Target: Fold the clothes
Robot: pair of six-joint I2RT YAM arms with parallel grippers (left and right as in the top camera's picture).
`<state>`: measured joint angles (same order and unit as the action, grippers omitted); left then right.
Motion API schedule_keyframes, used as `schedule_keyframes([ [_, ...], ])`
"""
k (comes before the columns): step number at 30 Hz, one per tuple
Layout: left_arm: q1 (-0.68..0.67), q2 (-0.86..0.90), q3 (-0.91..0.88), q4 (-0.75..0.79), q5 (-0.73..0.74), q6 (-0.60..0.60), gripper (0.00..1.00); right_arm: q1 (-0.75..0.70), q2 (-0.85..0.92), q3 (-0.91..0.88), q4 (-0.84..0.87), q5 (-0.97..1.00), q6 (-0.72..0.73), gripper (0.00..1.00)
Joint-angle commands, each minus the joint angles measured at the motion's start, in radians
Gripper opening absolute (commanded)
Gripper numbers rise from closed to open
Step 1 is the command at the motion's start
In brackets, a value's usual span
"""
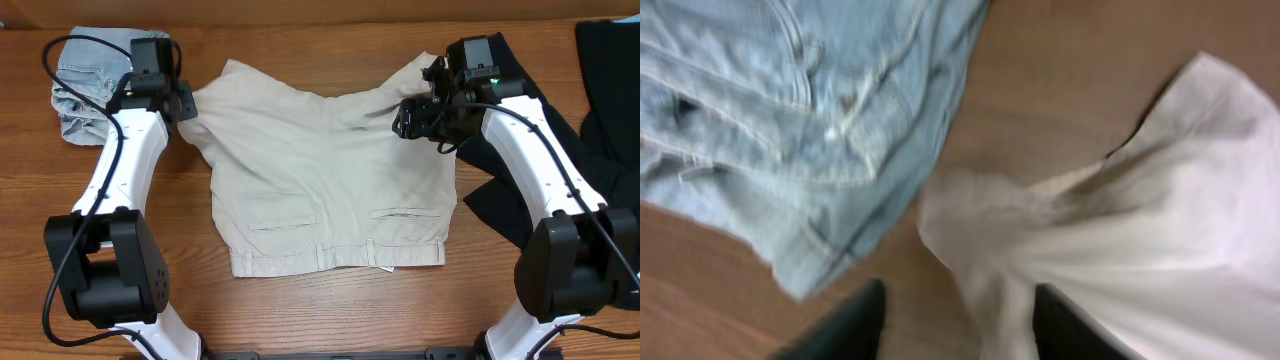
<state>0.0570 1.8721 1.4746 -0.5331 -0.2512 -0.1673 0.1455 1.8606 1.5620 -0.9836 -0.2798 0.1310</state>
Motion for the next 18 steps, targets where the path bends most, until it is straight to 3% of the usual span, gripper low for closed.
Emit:
schedule_keyframes([
  [1,-0.034,0.004,0.009,0.053,0.05,0.1,0.68,0.003,-0.016,-0.003,0.02,0.01,0.003,0.81],
  [4,-0.093,0.003,0.022,0.12,0.15,0.151,0.76,0.003,-0.016,-0.003,0.025,0.017,0.005,0.8],
  [8,-0.203,0.006,0.029,0.27,0.329,0.206,0.78,-0.014,-0.016,-0.003,0.019,0.097,0.109,0.85],
  [13,-0.377,0.064,0.051,0.463,0.331,0.292,0.91,-0.092,-0.017,-0.002,0.005,0.095,0.132,0.89],
  [18,-0.495,0.258,0.237,0.404,0.351,0.366,0.93,-0.209,-0.027,0.0,-0.035,0.045,0.132,0.9],
])
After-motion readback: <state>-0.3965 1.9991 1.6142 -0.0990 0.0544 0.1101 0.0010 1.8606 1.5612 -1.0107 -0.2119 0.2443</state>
